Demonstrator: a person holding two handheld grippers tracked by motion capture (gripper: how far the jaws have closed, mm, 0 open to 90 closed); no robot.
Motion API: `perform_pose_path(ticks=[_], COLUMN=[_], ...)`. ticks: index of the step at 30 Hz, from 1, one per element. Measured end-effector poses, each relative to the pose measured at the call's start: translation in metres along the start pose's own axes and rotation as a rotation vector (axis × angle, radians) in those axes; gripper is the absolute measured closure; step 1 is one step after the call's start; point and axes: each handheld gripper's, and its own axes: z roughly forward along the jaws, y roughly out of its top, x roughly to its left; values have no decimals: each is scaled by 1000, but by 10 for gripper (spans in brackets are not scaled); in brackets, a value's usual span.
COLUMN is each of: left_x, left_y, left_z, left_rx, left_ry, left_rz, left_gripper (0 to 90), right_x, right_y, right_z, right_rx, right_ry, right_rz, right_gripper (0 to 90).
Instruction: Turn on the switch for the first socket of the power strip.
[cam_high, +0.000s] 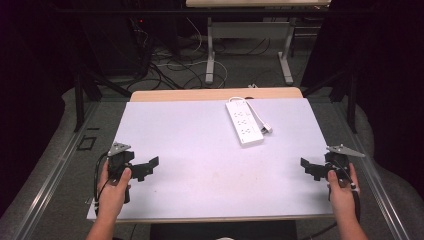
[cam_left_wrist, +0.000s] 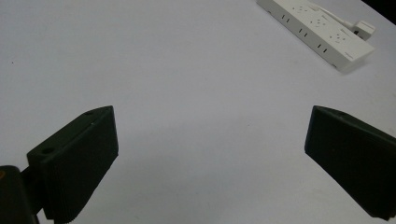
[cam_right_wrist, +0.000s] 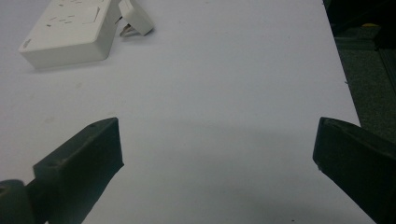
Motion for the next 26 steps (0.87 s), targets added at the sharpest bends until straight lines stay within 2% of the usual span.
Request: perform_pose_path(ticks=[2,8,9,10,11,16,26], left_x=[1,1,1,1,2,3,4], left_y=[0,0,0,0,0,-1,-1], left_z=[0,0,0,0,0,1,1], left_rx=[2,3,3,4,4,6,-5], left_ry=[1,1,2,3,3,5,11], left_rz=[0,0,0,0,1,-4,-7], left_gripper=[28,29,28,29,28,28,29], right_x=[-1,-2,-1,-2,-2,-3,-1], right_y=[-1,-4,-5,-4,-5,-5,-6], right_z=[2,5,7,4,6,7,9], right_rx=[-11,4,-17,20,8,10,8], right_ry=[-7,17,7,14,20,18,18], right_rz=[0,4,13,4,8,0,17], right_gripper=[9,9,9,9,9,9,10])
